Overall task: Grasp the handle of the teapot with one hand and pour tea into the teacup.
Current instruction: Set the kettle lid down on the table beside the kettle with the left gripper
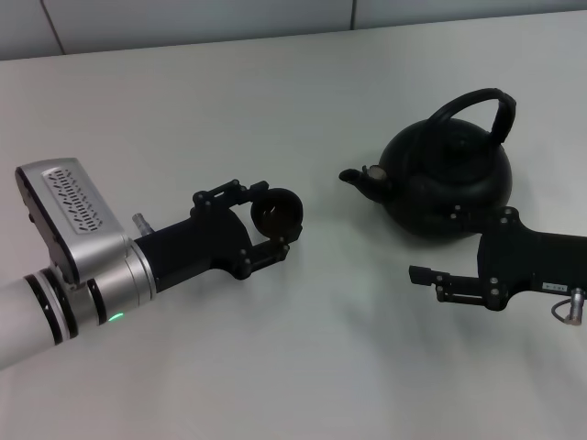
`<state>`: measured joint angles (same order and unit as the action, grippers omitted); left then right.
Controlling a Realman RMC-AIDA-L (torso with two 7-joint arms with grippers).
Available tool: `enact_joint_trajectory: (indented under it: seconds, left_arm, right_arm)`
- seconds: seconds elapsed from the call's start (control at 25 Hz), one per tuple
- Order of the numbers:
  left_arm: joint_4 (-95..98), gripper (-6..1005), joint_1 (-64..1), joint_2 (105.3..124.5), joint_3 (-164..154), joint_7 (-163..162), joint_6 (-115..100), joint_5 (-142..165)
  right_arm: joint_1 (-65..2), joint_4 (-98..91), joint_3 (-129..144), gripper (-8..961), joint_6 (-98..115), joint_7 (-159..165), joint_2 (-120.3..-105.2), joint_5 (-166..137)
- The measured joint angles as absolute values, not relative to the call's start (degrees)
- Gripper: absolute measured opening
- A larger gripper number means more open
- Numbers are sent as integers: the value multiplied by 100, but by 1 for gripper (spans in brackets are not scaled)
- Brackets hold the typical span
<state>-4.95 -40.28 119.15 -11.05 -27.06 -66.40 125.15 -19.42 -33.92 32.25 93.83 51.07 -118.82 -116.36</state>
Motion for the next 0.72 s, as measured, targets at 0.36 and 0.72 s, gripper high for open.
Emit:
enact_joint_trajectory:
  seconds: [0.36, 0.72]
  left_arm:
    - [-617, 708, -4033, 11918, -1090, -2621, -6456, 12500]
    - [-947, 719, -4005, 11917, -763, -2191, -5878, 12504]
  right_arm:
    - [-1929, -3392, 3226, 688, 9397, 5105, -11876, -11636]
    - [-1916, -3392, 3226, 688, 9422, 5103, -11873, -11636]
